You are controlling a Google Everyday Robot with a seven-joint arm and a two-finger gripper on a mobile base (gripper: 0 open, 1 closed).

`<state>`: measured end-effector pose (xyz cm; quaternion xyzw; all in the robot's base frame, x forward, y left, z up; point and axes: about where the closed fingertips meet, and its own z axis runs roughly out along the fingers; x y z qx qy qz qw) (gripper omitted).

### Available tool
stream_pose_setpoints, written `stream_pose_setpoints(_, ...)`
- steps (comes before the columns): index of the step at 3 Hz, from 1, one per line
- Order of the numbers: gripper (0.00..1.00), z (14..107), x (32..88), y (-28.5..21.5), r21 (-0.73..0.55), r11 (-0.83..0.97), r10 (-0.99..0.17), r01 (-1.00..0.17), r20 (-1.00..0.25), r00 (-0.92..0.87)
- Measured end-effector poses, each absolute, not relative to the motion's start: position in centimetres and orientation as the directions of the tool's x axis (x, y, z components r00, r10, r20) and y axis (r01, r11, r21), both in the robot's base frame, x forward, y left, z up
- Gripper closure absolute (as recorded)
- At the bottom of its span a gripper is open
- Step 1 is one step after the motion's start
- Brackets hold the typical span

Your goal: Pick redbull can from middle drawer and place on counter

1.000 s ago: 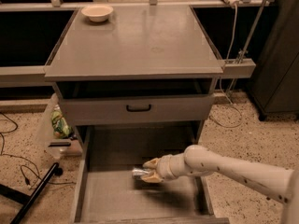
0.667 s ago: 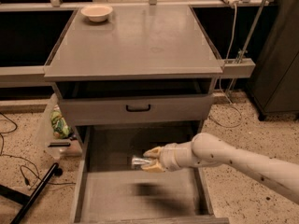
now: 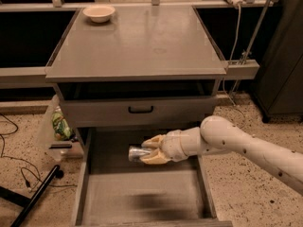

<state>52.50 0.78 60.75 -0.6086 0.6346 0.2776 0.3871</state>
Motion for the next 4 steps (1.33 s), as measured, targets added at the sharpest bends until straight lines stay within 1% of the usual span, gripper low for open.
stream_pose_setpoints(2, 1.00, 62.5, 52.8, 0.7, -0.141, 0.106, -0.550, -0.984, -0.833, 0.060)
stream_pose_setpoints(3, 1.00, 70.7, 53.5, -0.3, -0.265, 0.111, -0.499, -0.958, -0.848, 0.177)
stream_pose_setpoints(4, 1.00, 81.6, 53.3, -1.4, -0.404, 0.098, -0.428, -0.910, -0.842, 0.327)
